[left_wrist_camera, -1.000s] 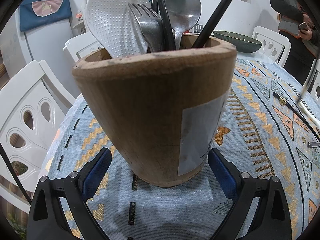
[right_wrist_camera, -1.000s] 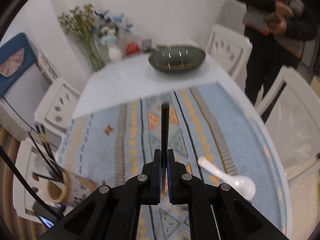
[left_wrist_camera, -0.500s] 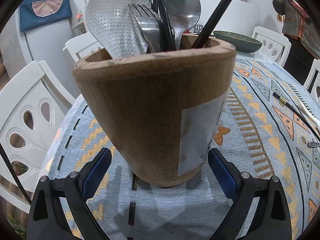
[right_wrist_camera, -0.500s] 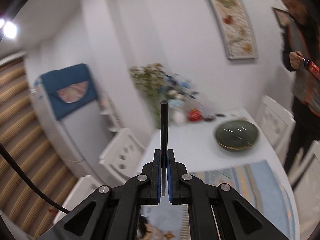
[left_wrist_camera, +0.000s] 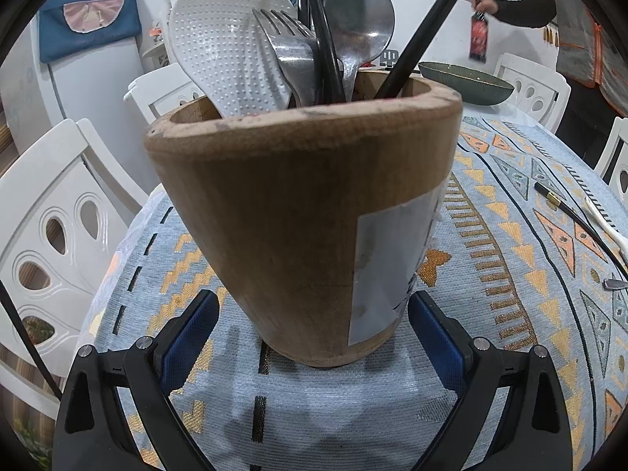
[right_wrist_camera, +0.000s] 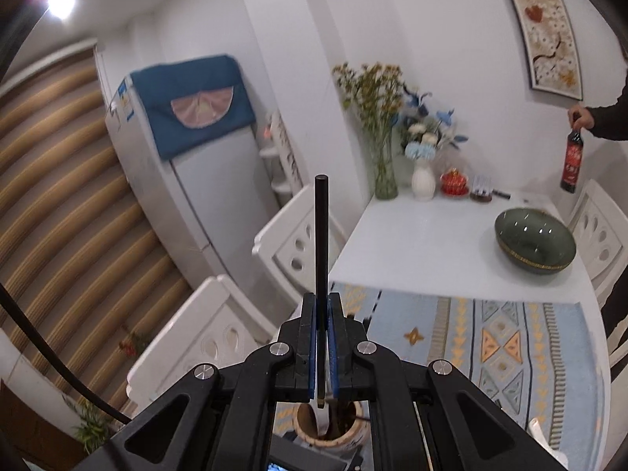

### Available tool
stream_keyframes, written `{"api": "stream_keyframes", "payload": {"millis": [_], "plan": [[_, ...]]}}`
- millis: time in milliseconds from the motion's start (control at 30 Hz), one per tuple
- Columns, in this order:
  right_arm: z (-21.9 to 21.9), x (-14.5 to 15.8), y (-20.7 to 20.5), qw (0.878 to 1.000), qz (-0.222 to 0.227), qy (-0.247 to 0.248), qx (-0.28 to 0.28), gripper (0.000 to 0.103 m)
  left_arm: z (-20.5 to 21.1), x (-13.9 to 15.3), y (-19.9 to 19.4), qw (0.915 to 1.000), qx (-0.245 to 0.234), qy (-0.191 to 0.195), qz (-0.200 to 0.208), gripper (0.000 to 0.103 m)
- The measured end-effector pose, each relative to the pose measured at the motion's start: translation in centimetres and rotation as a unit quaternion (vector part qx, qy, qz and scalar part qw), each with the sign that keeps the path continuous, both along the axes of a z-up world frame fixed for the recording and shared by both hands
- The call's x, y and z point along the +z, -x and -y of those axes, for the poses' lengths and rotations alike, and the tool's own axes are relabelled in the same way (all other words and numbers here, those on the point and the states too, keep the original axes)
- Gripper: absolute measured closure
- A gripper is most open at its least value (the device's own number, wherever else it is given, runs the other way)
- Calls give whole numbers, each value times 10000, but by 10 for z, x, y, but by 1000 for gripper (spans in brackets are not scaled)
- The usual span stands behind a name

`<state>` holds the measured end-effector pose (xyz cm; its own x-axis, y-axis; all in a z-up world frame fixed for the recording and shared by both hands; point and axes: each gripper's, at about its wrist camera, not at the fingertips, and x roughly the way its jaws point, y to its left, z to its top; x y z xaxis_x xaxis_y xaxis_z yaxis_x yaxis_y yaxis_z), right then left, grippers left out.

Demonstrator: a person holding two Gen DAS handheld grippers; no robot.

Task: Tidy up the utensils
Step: 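Carry the chopstick with the right gripper into the bamboo cup and release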

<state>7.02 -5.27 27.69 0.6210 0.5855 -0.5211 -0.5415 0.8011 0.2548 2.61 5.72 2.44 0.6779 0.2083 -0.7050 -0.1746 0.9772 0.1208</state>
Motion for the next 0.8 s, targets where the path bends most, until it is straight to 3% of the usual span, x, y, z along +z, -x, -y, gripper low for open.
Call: {"api": "stream_keyframes", "payload": {"millis": [467,567,633,800], "plan": [[-16,-30,-9,9976,-435,450,288,98,-1,0,0,10000,6,10,-5,6],[-16,-34,-16,9964,-633,431,372,93,0,0,-2,10000,6,10,-5,6],[-11,-35,-22,9963,-724,363,296,83,-1,0,0,10000,7,11,-3,6],[17,-22,-28,9983,-563,99,-86,83,0,0,-1,10000,3,4,-1,6]]}}
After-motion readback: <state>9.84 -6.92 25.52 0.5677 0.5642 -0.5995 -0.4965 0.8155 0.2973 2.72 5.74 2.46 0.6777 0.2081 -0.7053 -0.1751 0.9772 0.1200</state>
